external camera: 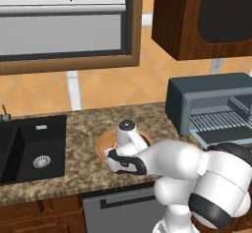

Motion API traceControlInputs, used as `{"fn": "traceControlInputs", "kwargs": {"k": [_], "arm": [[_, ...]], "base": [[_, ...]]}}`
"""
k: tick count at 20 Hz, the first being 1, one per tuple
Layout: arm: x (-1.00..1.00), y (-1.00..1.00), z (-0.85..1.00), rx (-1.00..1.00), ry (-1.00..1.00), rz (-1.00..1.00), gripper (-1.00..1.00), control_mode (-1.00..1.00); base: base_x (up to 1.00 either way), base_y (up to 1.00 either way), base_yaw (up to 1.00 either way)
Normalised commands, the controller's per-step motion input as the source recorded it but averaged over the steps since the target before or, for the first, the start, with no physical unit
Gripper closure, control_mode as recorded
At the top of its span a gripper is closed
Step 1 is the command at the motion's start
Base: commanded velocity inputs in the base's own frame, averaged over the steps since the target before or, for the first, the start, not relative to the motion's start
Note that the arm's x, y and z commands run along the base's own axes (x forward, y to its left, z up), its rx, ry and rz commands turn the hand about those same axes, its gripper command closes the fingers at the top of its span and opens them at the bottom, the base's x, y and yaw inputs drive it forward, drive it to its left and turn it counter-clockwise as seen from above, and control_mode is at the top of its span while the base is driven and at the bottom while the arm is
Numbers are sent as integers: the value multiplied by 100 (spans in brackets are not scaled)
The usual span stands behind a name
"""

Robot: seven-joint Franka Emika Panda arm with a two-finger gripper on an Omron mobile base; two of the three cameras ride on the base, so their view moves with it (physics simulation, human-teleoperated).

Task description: Pick up the kebab skewer and baguette bread, and place them inside the toaster oven. Close the toaster oven door and start by setting the timer.

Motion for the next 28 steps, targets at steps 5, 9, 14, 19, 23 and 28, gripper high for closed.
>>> {"fn": "traceControlInputs", "kwargs": {"k": [5, 9, 14, 19, 23, 28], "arm": [[0, 1, -15, 0, 0, 0, -100, -100], [-7, -2, -26, 1, 0, 0, 100, -100], [-50, -49, -11, 4, -6, 6, 100, -100], [-87, -94, 31, 3, -3, 13, 100, -100], [-61, -79, 97, 0, -7, 15, 100, -100], [-74, -90, 98, 0, -6, 12, 100, -100]], "base": [[0, 0, 0], [0, 0, 0], [0, 0, 0], [0, 0, 0], [0, 0, 0], [0, 0, 0]]}}
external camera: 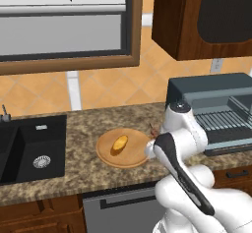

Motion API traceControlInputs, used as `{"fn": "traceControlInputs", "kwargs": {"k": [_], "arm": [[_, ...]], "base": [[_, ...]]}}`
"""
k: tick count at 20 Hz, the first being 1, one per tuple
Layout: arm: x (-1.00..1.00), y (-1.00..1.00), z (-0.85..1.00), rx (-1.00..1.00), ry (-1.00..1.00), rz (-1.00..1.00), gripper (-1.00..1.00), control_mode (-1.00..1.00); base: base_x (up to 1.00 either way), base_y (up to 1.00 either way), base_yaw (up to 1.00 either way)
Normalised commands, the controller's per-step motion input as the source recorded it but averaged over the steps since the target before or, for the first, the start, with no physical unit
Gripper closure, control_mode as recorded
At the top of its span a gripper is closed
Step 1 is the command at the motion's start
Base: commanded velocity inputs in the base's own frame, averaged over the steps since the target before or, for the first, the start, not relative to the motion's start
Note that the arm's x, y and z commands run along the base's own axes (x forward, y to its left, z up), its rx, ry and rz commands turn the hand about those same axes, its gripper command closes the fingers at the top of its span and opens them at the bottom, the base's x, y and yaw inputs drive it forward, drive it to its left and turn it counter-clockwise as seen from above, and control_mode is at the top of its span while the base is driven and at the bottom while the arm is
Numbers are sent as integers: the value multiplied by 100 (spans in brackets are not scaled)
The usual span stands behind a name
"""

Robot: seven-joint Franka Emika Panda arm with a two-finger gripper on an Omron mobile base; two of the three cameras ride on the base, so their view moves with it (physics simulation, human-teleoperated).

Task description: Pick up the kebab skewer and baguette bread, and place them inside the toaster oven. Close the toaster oven door and start by setting the timer.

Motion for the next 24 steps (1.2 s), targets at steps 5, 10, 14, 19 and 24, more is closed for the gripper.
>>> {"fn": "traceControlInputs", "kwargs": {"k": [5, 10, 14, 19, 24], "arm": [[-55, -100, 91, 0, 0, 0, 100, -100], [-79, -93, 33, 2, 0, -24, 100, -100], [-64, -47, 4, 2, 0, -48, 100, -100], [5, -52, 26, 0, 0, -50, 100, -100], [25, -26, 19, 0, -5, -53, 100, -100]], "base": [[0, 0, 0], [0, 0, 0], [0, 0, 0], [0, 0, 0], [0, 0, 0]]}}
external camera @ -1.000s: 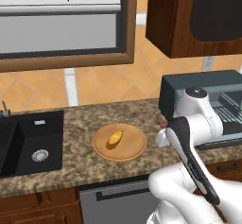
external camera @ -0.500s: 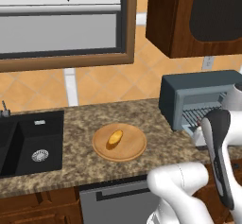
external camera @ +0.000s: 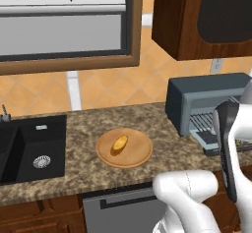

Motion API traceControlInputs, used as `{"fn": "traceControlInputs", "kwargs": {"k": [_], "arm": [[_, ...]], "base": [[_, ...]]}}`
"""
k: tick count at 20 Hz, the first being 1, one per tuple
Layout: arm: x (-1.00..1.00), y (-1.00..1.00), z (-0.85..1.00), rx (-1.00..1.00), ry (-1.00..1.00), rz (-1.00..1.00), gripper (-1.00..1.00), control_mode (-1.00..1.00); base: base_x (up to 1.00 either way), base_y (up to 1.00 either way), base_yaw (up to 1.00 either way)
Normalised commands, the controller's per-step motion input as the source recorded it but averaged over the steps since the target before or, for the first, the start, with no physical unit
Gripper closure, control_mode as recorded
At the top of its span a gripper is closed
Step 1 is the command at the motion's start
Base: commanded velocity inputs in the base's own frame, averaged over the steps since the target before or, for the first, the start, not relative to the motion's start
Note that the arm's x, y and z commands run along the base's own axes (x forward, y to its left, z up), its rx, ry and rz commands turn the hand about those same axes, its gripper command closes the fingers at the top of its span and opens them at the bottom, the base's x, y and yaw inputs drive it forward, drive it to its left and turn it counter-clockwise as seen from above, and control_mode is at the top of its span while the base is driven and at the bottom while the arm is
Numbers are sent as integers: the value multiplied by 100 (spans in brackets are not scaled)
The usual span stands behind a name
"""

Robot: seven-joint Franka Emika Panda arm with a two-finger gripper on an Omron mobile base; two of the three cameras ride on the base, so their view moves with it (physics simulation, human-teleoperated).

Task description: Pick up the kebab skewer and baguette bread, and place them inside the toaster oven. Close the toaster oven door and start by setting the timer.

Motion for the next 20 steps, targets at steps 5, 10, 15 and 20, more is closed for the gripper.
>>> {"fn": "traceControlInputs", "kwargs": {"k": [5, 10, 15, 20], "arm": [[31, -2, 2, 7, -13, -25, 100, -100], [30, -12, 0, 11, -22, 0, 100, -100], [56, -9, 1, 7, -5, -4, 100, -100], [24, 0, -1, 27, 4, -17, 100, -100]], "base": [[0, 0, 0], [0, 0, 0], [0, 0, 0], [0, 0, 0]]}}
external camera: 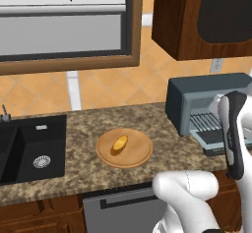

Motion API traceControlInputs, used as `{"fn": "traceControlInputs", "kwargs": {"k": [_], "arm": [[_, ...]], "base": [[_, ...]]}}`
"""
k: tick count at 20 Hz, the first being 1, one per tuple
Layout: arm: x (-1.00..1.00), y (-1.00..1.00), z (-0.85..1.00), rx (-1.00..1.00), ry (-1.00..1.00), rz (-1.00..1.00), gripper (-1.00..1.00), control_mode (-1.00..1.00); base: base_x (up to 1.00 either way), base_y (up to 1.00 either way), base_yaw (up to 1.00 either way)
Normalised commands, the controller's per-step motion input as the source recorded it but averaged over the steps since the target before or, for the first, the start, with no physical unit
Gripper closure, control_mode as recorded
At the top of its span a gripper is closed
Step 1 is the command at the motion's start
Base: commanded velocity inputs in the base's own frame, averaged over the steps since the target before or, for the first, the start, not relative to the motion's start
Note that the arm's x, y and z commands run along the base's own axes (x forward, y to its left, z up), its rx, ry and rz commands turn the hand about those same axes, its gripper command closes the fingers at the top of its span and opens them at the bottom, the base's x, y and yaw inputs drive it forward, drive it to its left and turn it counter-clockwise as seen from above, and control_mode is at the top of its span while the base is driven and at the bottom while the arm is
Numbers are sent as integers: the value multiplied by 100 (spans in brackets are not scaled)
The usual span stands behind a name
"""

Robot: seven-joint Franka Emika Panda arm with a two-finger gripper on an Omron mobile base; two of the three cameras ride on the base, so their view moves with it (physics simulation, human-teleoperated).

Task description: Pick up the kebab skewer and baguette bread, and place them inside the toaster oven. Close the toaster oven door and start by setting the timer.

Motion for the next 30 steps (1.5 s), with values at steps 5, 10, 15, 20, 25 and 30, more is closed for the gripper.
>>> {"fn": "traceControlInputs", "kwargs": {"k": [5, 10, 15, 20, 25, 30], "arm": [[17, -18, -3, 21, 0, -17, 100, -100], [38, -8, -7, 1, -9, -20, 100, -100], [33, 1, -14, 0, -17, -23, 100, -100], [8, 0, -31, 0, -15, -13, 100, -100], [19, 0, -1, 0, -4, -2, 100, -100], [25, 0, -6, 0, 0, 0, 100, -100]], "base": [[0, 0, 0], [0, 0, 0], [0, 0, 0], [0, 0, 0], [0, 0, 0], [0, 0, 0]]}}
